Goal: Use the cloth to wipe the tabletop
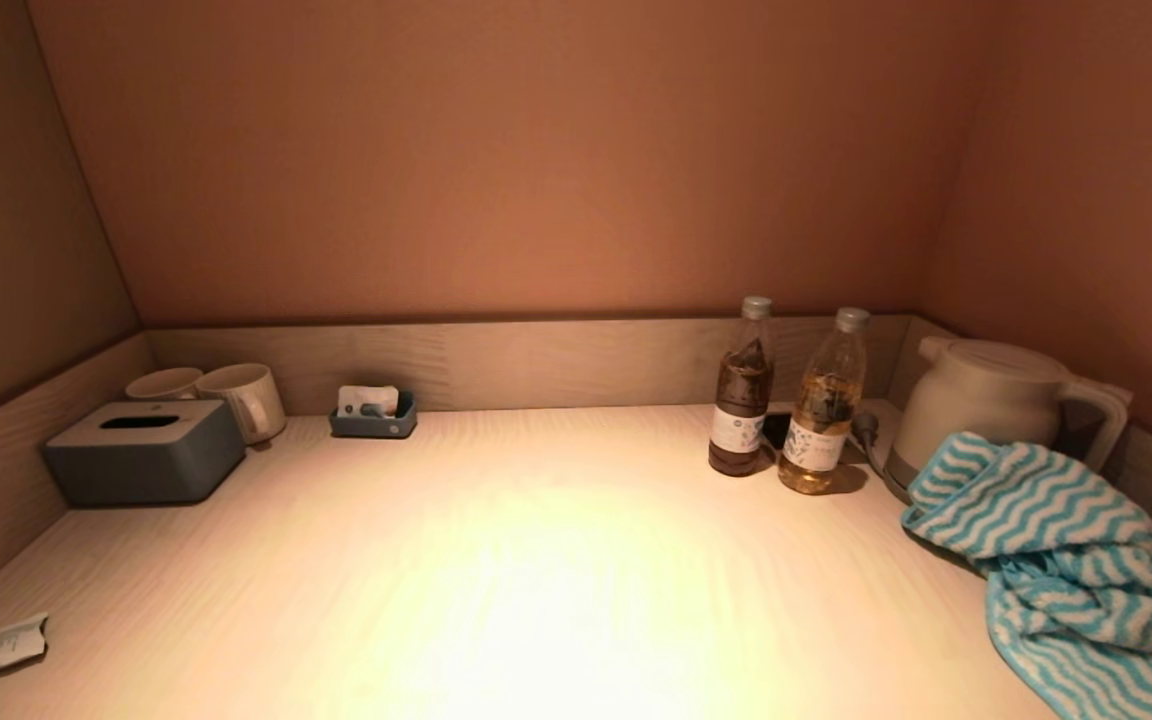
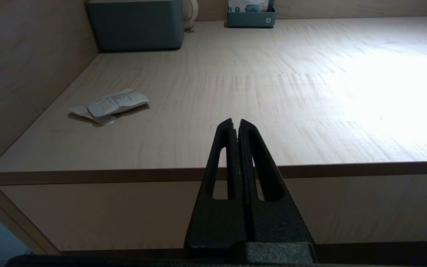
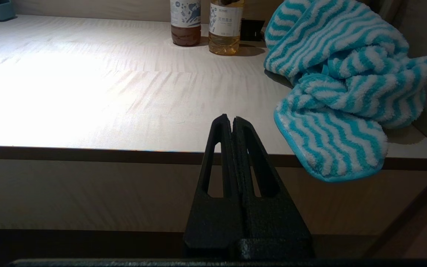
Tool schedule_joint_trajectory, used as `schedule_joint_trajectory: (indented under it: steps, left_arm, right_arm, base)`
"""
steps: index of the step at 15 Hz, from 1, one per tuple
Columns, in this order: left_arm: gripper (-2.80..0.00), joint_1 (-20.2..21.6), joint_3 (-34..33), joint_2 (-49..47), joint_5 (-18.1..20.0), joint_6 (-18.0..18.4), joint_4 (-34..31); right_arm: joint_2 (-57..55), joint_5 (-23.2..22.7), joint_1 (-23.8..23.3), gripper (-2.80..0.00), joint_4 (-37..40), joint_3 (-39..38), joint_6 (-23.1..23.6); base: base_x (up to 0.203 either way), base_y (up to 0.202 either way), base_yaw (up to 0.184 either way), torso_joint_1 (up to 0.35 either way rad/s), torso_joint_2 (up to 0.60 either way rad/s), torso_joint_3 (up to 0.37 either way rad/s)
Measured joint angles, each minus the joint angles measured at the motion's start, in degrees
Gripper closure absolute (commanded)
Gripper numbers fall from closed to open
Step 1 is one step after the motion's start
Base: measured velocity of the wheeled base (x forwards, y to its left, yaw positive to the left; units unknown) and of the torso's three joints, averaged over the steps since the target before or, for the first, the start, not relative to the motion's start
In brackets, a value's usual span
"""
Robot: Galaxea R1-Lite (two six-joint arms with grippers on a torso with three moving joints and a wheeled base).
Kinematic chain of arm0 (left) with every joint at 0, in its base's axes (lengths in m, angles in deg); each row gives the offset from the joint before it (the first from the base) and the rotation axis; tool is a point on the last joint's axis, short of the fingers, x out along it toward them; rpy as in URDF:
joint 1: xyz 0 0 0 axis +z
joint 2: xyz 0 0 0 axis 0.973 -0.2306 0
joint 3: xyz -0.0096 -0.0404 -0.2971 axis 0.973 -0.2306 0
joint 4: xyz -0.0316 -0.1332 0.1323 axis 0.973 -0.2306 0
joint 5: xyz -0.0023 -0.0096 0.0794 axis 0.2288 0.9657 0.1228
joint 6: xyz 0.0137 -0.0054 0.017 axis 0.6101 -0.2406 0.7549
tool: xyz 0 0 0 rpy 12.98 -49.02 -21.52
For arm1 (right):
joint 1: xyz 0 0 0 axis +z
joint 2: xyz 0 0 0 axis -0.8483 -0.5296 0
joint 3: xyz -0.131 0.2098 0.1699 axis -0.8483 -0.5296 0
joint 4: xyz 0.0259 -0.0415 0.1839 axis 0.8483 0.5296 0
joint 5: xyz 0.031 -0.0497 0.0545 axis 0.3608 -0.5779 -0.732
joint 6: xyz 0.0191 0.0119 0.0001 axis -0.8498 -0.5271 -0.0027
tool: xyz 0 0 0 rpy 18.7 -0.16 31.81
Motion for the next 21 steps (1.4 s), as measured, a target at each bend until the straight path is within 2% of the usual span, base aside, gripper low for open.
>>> schedule_joint_trajectory:
  steps: [21]
  left_arm:
    - [0.00,0.02,0.00,0.00,0.02,0.01,0.00]
  right_arm:
    - [0.00,0.00,0.00,0.00,0.00,0.00,0.00]
  base:
    - [0.000,0.000,0.000,0.000,0.00,0.000]
